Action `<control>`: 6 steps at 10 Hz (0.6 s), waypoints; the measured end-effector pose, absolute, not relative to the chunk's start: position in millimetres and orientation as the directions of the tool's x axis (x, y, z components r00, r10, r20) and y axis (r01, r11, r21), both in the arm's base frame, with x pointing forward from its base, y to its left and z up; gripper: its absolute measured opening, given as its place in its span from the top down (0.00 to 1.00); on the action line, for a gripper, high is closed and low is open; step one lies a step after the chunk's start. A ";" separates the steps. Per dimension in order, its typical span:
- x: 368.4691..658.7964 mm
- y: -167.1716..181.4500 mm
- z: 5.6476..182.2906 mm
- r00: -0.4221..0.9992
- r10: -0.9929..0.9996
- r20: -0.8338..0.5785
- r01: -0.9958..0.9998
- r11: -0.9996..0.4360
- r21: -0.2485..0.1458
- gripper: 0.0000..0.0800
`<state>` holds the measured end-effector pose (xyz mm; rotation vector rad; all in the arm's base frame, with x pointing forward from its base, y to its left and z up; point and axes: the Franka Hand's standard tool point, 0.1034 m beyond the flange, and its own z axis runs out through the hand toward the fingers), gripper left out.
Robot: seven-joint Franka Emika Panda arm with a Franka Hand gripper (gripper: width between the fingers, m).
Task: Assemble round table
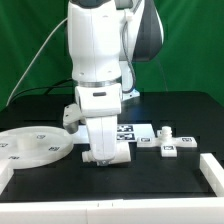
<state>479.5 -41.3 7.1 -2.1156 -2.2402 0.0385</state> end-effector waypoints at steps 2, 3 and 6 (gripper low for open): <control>479.1 -43.5 8.6 0.001 1.000 0.024 0.998 0.000 -0.059 0.61; 473.8 -50.2 17.0 0.115 0.993 0.023 0.992 -0.114 -0.055 0.61; 453.9 -40.0 34.1 0.597 0.802 -0.009 0.798 -0.595 -0.095 0.61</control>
Offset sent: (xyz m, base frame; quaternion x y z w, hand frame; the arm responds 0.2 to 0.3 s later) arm -0.0384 -0.0084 0.0329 -0.0113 0.0330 0.2666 0.9632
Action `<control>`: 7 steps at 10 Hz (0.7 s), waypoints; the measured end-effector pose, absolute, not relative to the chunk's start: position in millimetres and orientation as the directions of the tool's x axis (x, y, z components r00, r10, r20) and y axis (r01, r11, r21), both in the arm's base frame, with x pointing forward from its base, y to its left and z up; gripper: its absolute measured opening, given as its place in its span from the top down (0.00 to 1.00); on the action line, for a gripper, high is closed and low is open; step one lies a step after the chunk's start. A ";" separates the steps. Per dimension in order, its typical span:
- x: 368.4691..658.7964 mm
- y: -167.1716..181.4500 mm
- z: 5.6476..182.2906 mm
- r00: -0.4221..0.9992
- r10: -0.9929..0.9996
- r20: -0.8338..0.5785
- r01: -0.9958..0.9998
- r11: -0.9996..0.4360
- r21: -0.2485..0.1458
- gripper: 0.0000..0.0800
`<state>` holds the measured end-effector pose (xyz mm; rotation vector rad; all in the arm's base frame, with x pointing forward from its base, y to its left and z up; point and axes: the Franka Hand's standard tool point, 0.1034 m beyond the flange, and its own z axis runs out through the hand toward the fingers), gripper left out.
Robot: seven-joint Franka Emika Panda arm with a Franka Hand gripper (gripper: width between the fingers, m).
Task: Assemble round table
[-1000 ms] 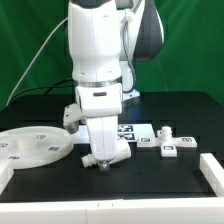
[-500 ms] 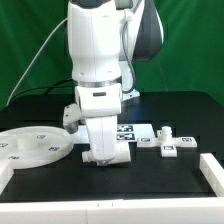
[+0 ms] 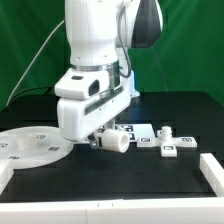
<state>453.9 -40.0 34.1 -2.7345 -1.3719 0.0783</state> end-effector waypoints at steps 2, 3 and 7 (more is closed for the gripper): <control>458.2 -39.4 37.4 0.710 0.704 -0.021 0.698 -0.707 -0.116 0.61; 457.8 -38.8 37.1 0.763 0.645 -0.030 0.639 -0.761 -0.116 0.61; 412.3 -28.8 27.3 0.985 0.160 -0.071 0.155 -0.985 -0.082 0.60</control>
Offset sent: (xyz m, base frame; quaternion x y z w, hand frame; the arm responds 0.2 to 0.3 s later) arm 0.0000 0.0000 0.0000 0.0000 0.0000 0.1938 0.9810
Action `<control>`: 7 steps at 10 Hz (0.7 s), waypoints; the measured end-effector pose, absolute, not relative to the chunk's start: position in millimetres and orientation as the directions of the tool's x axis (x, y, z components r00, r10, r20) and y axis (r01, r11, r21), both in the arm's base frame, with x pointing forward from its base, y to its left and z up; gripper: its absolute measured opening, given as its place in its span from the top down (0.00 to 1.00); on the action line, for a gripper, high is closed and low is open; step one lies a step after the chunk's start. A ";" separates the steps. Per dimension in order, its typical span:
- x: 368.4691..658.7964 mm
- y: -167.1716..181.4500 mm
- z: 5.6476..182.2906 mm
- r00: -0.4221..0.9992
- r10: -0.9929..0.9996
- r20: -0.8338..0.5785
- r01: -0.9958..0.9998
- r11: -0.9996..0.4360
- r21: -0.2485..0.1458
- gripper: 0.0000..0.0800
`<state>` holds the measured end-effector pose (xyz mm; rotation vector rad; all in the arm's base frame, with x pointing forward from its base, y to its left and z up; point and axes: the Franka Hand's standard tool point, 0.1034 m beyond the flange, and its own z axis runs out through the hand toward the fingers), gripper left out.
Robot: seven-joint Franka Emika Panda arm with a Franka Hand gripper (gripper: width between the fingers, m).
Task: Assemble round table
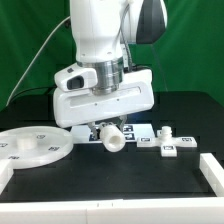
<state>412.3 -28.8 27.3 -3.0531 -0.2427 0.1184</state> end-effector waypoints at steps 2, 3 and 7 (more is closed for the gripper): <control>408.3 -27.5 24.9 0.997 0.016 -0.079 0.009 -0.997 -0.081 0.60; 408.4 -27.1 24.9 0.997 0.008 -0.079 0.002 -0.997 -0.081 0.60; 372.7 -28.3 11.1 0.994 -0.023 -0.106 -0.031 -0.997 -0.074 0.60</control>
Offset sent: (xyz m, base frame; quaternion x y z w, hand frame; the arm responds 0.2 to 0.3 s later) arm 0.0000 0.0000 0.0000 0.0000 0.0000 0.0000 1.0000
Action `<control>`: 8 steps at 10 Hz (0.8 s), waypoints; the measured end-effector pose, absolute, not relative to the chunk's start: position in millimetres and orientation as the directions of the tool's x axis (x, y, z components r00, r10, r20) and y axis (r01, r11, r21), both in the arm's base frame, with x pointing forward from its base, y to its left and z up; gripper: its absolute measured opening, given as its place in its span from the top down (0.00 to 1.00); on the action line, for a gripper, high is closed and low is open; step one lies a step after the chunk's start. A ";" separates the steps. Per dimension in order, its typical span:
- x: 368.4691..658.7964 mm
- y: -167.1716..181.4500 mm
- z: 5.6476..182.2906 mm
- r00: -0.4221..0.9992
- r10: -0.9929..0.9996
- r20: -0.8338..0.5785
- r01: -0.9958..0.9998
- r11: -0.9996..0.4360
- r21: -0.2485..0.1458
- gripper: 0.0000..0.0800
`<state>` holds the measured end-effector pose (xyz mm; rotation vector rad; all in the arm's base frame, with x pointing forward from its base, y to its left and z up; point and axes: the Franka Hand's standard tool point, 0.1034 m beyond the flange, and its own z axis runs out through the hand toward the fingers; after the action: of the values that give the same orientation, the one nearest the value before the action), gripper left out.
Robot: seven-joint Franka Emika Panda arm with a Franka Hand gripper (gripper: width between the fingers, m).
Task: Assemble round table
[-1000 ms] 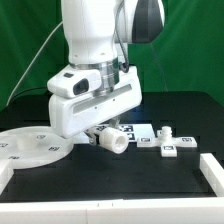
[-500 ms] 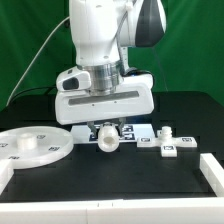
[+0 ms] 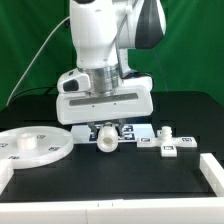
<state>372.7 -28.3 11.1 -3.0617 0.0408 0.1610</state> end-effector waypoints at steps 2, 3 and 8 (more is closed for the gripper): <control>363.4 -30.2 7.3 0.994 -0.027 -0.102 -0.034 -0.997 -0.068 0.60; 363.5 -30.0 6.9 0.995 -0.026 -0.096 -0.032 -0.997 -0.066 0.60; 365.3 -27.4 6.4 0.996 -0.015 -0.087 -0.020 -0.998 -0.065 0.38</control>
Offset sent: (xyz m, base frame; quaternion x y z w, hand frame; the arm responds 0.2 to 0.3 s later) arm 0.0008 0.0051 -0.0137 -0.0051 0.0270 0.0205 0.9994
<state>365.3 -27.4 6.4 -3.0731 0.0268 0.1330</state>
